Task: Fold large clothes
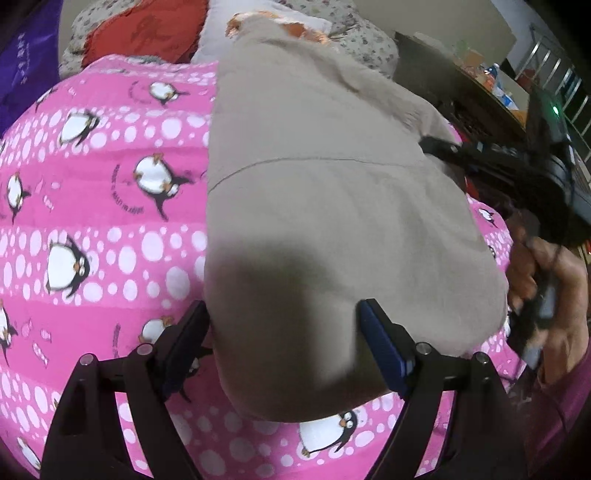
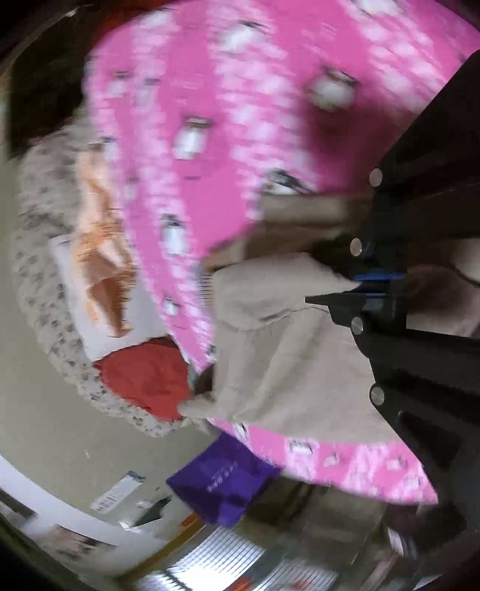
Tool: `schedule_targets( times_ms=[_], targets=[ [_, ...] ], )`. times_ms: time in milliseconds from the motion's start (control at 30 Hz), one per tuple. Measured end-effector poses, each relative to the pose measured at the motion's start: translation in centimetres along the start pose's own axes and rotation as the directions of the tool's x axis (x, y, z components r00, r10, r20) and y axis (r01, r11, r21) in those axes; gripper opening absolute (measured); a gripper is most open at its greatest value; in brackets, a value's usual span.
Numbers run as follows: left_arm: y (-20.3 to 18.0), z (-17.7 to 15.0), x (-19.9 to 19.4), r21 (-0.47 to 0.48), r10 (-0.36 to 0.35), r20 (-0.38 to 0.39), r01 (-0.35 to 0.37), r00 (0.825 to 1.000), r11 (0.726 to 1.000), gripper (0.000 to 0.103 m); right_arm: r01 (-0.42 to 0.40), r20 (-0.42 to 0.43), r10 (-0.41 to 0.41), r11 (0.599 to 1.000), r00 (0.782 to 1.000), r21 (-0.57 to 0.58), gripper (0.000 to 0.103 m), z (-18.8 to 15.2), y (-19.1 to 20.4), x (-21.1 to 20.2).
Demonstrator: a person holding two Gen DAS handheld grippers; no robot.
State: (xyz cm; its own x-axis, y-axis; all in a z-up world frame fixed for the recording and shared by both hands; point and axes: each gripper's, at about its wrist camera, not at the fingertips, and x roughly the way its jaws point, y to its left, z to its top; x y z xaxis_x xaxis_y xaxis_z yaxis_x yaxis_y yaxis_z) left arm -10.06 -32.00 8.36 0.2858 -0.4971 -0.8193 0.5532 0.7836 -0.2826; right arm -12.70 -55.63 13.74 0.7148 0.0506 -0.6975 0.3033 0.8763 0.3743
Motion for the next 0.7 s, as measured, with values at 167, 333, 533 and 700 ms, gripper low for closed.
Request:
schedule_targets(
  times_ms=[167,333,533,700],
  targets=[
    [-0.8,1.3,1.1,0.017,-0.004,0.012,0.004,1.000,1.000,0.086,0.184,-0.015,-0.185,0.982,0.983,-0.033,0.001,-0.1,-2.5,2.4],
    [-0.9,2.1,1.1,-0.002,-0.038,-0.001,0.038,0.999,0.999,0.086,0.173,-0.054,-0.169,0.983,0.984,0.067,0.003,-1.6,-6.0,2.2],
    [0.3,4.3,0.2,-0.027,-0.056,0.057,0.057,0.997,0.998,0.086,-0.069,0.005,0.069,0.978,0.998,0.198,0.067,-2.5,-6.8,-3.4],
    [0.3,4.9,1.2,-0.043,-0.063,0.036,0.064,0.997,0.997,0.086,-0.123,-0.032,0.126,0.989,0.991,0.083,0.074,-4.0,-2.7,-3.9]
  ],
)
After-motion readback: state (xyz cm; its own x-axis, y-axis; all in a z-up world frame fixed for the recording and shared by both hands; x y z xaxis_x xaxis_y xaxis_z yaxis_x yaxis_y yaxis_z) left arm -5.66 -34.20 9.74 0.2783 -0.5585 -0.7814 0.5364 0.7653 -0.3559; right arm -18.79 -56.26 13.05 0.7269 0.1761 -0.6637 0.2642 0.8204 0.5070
